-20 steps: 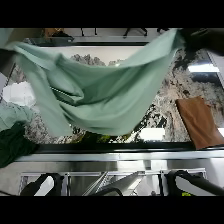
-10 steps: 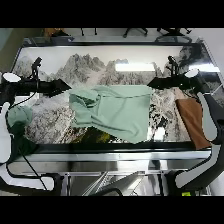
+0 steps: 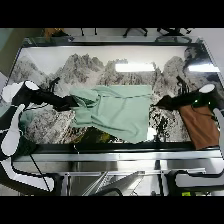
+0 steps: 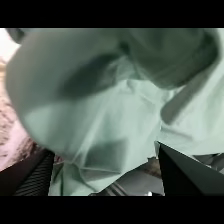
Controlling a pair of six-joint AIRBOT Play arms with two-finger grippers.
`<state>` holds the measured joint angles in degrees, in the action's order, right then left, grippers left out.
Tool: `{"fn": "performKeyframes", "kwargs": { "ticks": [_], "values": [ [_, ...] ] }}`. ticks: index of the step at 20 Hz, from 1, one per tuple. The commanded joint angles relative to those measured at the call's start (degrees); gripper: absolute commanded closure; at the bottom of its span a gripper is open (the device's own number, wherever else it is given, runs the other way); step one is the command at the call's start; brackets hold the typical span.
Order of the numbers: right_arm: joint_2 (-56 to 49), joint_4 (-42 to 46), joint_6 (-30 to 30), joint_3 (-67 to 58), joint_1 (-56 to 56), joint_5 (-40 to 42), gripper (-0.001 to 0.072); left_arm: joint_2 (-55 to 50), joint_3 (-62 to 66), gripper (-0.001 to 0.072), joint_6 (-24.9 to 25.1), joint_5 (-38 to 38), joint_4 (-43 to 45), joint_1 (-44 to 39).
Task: Fold the shirts.
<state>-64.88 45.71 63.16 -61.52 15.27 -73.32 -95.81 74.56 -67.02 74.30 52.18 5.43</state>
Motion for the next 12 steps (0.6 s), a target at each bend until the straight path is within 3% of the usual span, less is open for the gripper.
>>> {"fn": "performKeyframes", "kwargs": {
  "ticks": [1,2,11,12],
  "values": [
    [9.0,3.1,1.4,16.0,0.3,3.8,0.0289,0.0,-0.4,0.0013,0.0,-0.9,0.7,-3.3],
    [10.3,2.7,1.4,19.5,0.1,5.7,0.0206,0.0,0.6,0.0013,-0.3,-0.7,0.7,-3.4],
    [2.6,-5.9,-1.2,28.0,-14.7,16.9,0.0216,-0.1,9.1,0.0013,-4.8,3.8,0.8,-3.3],
    [1.7,-7.4,-1.7,28.0,-16.3,16.9,0.0254,-0.1,8.7,0.0014,-5.2,3.7,0.8,-3.3]
  ]
}}
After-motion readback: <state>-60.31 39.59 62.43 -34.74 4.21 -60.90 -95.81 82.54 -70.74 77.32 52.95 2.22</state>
